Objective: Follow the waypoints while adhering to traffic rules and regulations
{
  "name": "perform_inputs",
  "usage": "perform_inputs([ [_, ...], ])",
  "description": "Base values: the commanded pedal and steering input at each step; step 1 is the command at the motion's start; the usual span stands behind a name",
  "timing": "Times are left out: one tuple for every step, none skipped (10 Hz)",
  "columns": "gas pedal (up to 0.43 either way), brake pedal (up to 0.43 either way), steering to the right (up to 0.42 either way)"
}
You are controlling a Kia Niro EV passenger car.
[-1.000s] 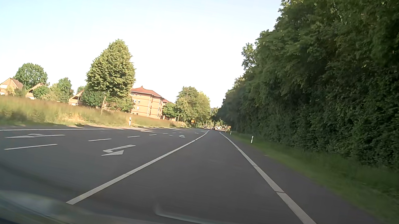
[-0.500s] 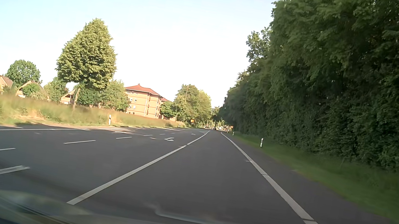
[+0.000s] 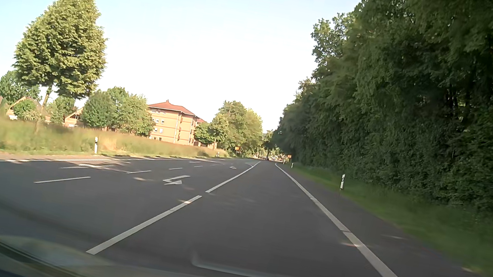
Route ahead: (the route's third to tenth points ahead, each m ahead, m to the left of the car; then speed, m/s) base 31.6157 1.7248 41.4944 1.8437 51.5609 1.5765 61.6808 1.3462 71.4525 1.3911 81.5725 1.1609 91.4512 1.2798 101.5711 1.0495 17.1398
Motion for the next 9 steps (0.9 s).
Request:
perform_inputs([
  [0.169, 0.006, 0.000],
  [0.169, 0.006, 0.000],
  [0.169, 0.006, 0.000],
  [0.169, 0.006, 0.000],
  [0.169, 0.006, 0.000],
  [0.169, 0.006, 0.000],
  [0.169, 0.006, 0.000],
  [0.169, 0.006, 0.000],
  [0.169, 0.006, 0.000],
])
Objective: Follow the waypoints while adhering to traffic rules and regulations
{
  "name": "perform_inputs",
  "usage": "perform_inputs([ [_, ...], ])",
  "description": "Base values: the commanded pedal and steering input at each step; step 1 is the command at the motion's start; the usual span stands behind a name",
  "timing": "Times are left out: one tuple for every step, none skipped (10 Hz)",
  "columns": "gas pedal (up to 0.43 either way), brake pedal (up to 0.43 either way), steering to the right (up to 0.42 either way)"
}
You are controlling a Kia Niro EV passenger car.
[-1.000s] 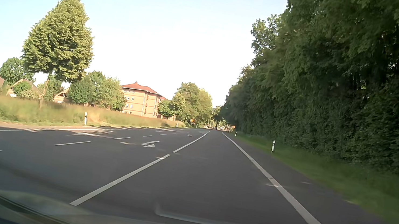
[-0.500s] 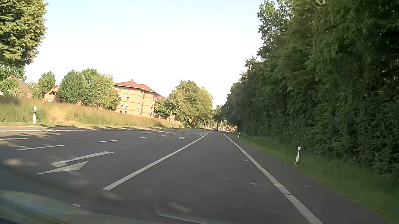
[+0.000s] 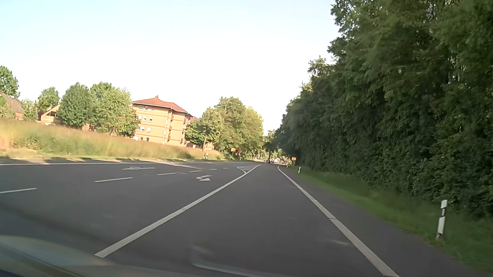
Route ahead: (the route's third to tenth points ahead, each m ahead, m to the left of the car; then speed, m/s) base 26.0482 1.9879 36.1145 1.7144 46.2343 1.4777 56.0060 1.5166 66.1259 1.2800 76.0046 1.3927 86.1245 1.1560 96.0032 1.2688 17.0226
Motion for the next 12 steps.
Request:
perform_inputs([
  [0.169, 0.006, 0.000],
  [0.169, 0.006, 0.000],
  [0.169, 0.006, 0.000],
  [0.169, 0.006, 0.000],
  [0.169, 0.006, 0.001],
  [0.157, 0.006, 0.003],
  [0.150, 0.006, 0.003],
  [0.150, 0.006, 0.003],
  [0.150, 0.006, 0.003],
  [0.150, 0.006, 0.003],
  [0.150, 0.006, 0.003],
  [0.150, 0.006, 0.004],
])
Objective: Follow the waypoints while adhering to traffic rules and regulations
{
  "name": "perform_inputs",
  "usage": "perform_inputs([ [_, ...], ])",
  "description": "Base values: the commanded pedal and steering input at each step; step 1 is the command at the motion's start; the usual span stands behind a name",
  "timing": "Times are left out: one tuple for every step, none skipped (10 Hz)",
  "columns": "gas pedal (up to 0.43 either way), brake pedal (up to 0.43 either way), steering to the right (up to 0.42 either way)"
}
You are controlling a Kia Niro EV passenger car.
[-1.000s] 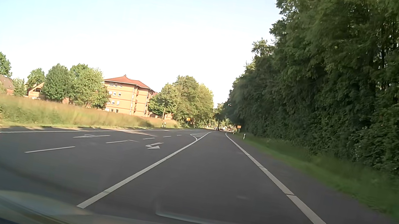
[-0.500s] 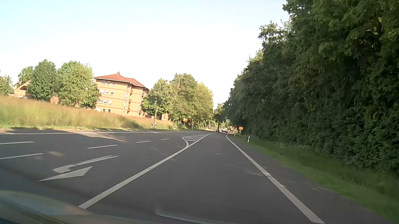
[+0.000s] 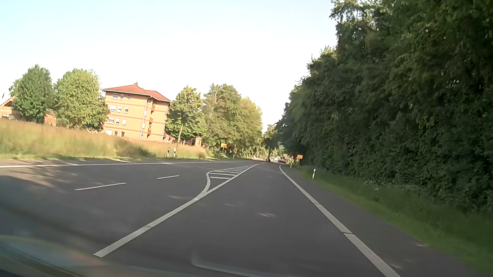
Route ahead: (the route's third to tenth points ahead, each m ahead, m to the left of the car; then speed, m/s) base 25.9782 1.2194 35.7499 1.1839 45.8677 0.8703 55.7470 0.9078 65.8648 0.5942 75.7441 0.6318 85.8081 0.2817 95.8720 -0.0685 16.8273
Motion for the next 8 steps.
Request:
perform_inputs([
  [0.138, 0.006, 0.003],
  [0.110, 0.006, 0.003],
  [0.067, 0.006, 0.004],
  [0.039, 0.006, 0.003],
  [0.008, 0.006, 0.003],
  [0.000, 0.006, 0.003],
  [0.000, 0.006, 0.003],
  [0.000, 0.006, 0.003],
])
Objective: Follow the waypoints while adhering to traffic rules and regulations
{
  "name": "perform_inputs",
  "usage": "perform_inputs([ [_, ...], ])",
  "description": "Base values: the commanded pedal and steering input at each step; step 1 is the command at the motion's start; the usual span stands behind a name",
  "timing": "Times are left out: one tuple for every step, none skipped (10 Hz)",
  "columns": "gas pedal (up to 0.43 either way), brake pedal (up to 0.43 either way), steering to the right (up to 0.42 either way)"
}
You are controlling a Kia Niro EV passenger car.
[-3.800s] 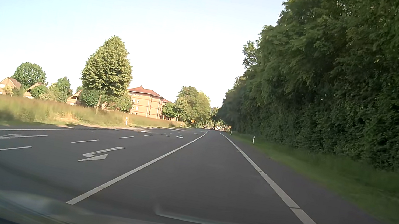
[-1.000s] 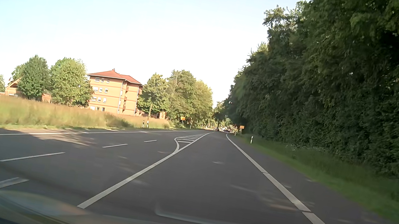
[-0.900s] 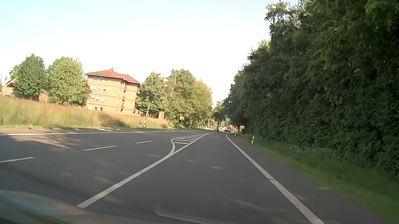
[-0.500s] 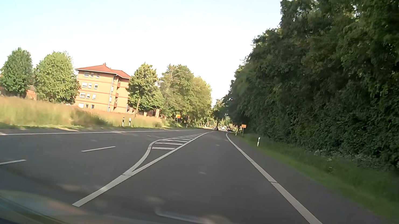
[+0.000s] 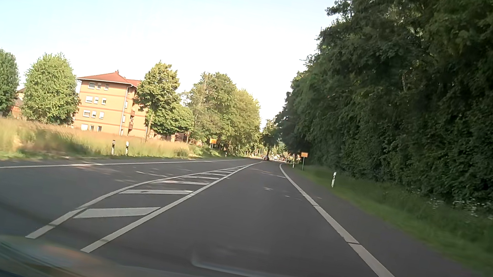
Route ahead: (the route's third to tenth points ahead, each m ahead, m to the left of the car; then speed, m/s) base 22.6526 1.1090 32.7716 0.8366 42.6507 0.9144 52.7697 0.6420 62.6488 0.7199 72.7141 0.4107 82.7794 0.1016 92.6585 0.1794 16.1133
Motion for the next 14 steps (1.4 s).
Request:
perform_inputs([
  [0.000, 0.006, 0.003],
  [0.000, 0.006, 0.003],
  [0.000, 0.006, 0.004],
  [0.000, 0.006, 0.003],
  [0.000, 0.006, 0.003],
  [0.000, 0.006, 0.003],
  [0.000, 0.006, 0.003],
  [0.000, 0.018, 0.003],
  [0.000, 0.061, 0.003],
  [0.000, 0.098, 0.003],
  [0.000, 0.128, 0.003],
  [0.000, 0.152, 0.003],
  [0.000, 0.171, 0.003],
  [0.000, 0.171, 0.003],
])
